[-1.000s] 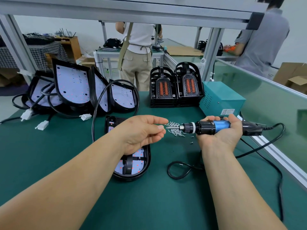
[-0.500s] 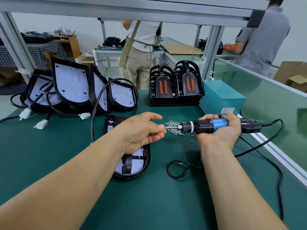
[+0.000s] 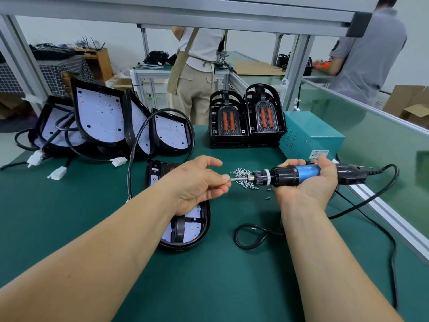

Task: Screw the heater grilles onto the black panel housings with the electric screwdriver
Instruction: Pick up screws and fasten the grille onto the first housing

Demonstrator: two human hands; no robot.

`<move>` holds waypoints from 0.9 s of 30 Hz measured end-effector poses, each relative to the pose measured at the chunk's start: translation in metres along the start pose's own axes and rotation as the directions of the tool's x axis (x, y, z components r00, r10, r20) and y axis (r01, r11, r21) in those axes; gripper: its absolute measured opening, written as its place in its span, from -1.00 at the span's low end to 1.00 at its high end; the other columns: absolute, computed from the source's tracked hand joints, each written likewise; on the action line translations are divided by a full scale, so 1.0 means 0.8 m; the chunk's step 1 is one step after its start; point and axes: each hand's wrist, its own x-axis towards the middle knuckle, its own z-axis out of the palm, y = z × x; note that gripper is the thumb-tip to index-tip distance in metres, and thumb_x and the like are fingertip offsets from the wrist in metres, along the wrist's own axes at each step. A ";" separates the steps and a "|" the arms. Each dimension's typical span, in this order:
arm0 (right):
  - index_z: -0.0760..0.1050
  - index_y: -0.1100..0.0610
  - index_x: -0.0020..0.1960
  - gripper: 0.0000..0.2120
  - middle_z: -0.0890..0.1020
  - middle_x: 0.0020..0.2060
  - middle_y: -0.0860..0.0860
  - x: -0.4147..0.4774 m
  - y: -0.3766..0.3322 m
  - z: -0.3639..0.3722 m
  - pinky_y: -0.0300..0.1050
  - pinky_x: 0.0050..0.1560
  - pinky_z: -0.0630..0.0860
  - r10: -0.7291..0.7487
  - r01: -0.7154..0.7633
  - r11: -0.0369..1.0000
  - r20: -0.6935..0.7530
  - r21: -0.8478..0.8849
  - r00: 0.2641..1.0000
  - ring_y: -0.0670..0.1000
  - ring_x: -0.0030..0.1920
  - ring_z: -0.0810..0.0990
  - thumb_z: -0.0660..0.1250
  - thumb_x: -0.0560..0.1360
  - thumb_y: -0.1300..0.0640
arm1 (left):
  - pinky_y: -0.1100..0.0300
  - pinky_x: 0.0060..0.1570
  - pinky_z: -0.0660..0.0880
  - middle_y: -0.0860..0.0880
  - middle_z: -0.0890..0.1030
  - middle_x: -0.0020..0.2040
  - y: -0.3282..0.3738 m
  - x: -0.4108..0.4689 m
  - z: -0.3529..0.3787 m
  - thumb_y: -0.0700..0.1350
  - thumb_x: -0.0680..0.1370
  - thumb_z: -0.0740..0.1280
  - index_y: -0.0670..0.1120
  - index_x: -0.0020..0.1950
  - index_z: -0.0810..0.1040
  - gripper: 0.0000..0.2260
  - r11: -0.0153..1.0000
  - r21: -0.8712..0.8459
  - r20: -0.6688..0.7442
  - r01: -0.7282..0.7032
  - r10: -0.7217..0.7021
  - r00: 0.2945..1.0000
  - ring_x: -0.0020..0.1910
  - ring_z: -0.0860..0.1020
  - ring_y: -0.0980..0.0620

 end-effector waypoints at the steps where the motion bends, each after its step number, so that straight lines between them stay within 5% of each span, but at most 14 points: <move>1: 0.40 0.10 -0.17 -0.83 0.50 -0.50 0.00 0.000 0.000 0.000 -0.24 -0.33 0.51 0.001 -0.001 1.000 0.001 -0.002 1.000 0.01 -0.53 0.50 0.40 0.46 0.12 | 0.38 -0.42 0.52 -0.04 0.64 -0.39 0.000 0.000 0.000 -0.34 0.57 0.34 -0.07 0.13 0.45 -0.77 1.000 0.005 0.003 0.001 -0.001 1.000 -0.42 0.60 0.13; 21: 0.40 0.12 -0.13 -0.83 0.52 -0.47 0.02 -0.007 -0.002 0.003 -0.21 -0.40 0.51 -0.029 0.033 0.998 0.083 -0.045 0.996 0.01 -0.52 0.52 0.41 0.46 0.13 | 0.39 -0.43 0.52 -0.02 0.64 -0.44 0.001 0.002 0.004 -0.33 0.58 0.33 -0.07 0.10 0.45 -0.80 0.995 0.093 -0.026 0.023 -0.021 0.999 -0.46 0.58 0.15; 27: 0.41 0.13 -0.12 -0.83 0.52 -0.48 0.02 -0.008 -0.003 0.004 -0.22 -0.39 0.52 -0.042 0.043 0.999 0.061 -0.021 0.997 0.00 -0.54 0.51 0.41 0.46 0.14 | 0.33 -0.28 0.58 -0.10 0.69 -0.21 0.001 -0.001 0.012 -0.18 0.59 0.37 -0.09 0.33 0.42 -0.68 0.978 0.209 -0.028 -0.021 0.027 0.999 -0.31 0.65 0.11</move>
